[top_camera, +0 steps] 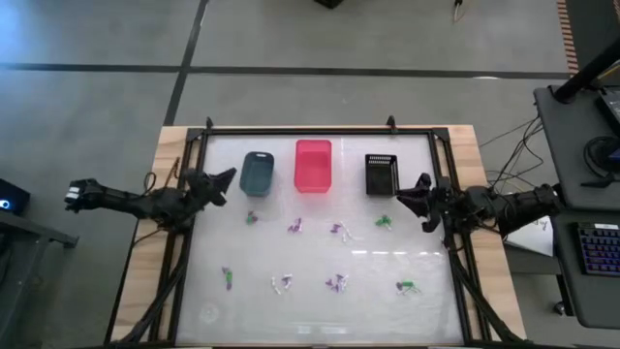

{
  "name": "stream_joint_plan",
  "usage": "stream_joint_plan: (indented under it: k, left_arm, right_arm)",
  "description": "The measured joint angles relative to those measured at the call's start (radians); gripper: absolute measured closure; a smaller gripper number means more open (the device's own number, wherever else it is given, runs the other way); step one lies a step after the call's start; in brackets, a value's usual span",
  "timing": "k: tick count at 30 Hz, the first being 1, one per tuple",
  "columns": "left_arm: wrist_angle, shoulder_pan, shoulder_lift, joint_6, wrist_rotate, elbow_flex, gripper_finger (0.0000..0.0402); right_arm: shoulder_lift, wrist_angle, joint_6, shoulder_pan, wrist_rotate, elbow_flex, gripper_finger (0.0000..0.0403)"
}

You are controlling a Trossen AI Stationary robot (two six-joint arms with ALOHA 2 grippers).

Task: Sort Halloween decoration
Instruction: Put the green skeleton toy into the pink bin

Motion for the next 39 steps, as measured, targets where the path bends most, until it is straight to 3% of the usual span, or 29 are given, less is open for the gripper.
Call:
stream_joint_plan:
  k: [4, 10, 13, 19, 24, 33, 39]
  left_arm:
    - [0.043, 0.000, 0.042, 0.043, 0.031, 0.000, 0.0364]
    - [0.129, 0.000, 0.140, 0.162, 0.138, 0.008, 0.0364]
    - [0.078, 0.000, 0.187, 0.254, 0.204, 0.073, 0.0364]
    - [-0.282, 0.000, 0.263, 0.203, 0.222, 0.234, 0.0364]
    - [-0.522, 0.000, 0.328, 0.141, 0.231, 0.335, 0.0364]
    - [-0.524, 0.000, 0.460, 0.267, 0.242, 0.451, 0.0364]
    - [-0.524, 0.000, 0.577, 0.307, 0.239, 0.515, 0.0364]
  right_arm:
    - [0.077, -0.098, 0.124, -0.004, 0.128, 0.097, 0.0307]
    - [0.231, -0.534, 0.406, -0.006, 0.247, 0.299, 0.0307]
    - [0.310, -0.710, 0.478, -0.006, 0.249, 0.395, 0.0307]
    - [0.441, -0.851, 0.590, -0.006, 0.230, 0.511, 0.0307]
    - [0.504, -0.912, 0.686, -0.010, 0.148, 0.554, 0.0307]
    - [0.558, -0.938, 0.789, -0.010, -0.044, 0.557, 0.0307]
    - [0.594, -0.910, 0.743, -0.010, -0.050, 0.556, 0.0307]
